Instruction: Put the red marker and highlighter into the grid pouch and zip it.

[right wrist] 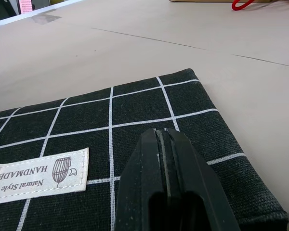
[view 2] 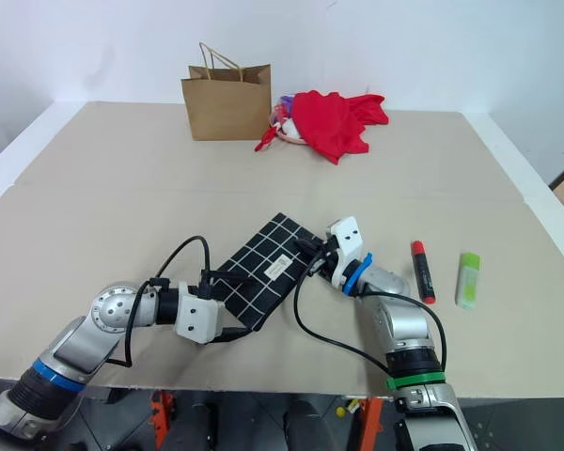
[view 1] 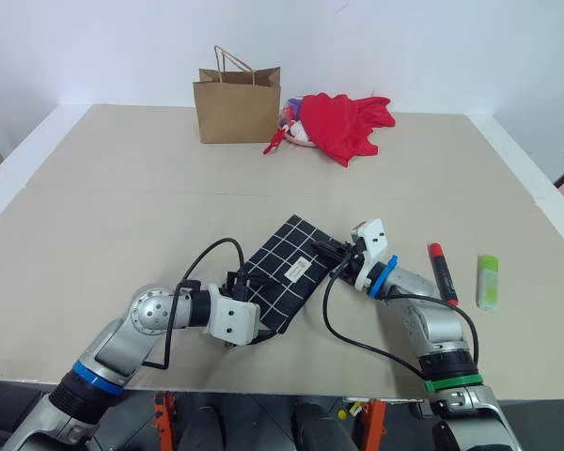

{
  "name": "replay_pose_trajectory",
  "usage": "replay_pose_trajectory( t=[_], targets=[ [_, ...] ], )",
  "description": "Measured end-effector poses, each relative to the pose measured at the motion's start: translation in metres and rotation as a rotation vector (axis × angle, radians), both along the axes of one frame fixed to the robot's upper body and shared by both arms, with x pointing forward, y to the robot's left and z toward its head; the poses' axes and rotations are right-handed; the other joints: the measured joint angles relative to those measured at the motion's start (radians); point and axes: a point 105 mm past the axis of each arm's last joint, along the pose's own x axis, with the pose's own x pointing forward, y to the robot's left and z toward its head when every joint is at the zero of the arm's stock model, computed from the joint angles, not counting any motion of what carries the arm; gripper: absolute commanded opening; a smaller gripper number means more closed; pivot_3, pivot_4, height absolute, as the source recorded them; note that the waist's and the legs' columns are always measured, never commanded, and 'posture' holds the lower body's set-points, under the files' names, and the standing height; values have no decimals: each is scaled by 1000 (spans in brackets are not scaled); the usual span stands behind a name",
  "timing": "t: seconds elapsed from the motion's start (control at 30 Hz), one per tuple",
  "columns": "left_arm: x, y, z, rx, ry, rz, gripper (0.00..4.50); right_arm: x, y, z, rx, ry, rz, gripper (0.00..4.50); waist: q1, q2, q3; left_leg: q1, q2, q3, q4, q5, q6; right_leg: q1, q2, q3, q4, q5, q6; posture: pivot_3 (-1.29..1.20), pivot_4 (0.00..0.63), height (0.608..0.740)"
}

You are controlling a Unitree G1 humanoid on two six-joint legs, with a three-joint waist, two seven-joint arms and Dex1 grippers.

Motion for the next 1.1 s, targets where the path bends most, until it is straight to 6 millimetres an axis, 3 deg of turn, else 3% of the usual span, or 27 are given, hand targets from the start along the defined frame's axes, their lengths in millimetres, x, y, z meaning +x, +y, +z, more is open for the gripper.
replay_pose_trajectory(
  t=[0.2,0.47,0.67,1.1],
  targets=[
    [2,0,0,6,4,4,4500,-1,0,0,0,2,1,21,0,0,0,0,0,0,0,0,0,0,0,0,0,0,0,0,150,740],
    [22,29,6,26,-45,130,4500,-4,-2,-3,-4,9,-1,21,-2,0,0,1,0,0,0,1,1,0,0,0,0,0,2,0,150,740],
    [31,34,10,27,-101,150,4500,-4,-1,-2,-4,6,2,21,-2,0,0,1,0,0,0,2,2,0,0,0,0,0,4,0,150,740],
    [6,26,5,37,-46,72,4500,-4,-1,-2,-2,7,3,21,-2,0,0,0,0,0,-1,2,2,-1,0,0,0,0,2,0,150,740]
  ],
)
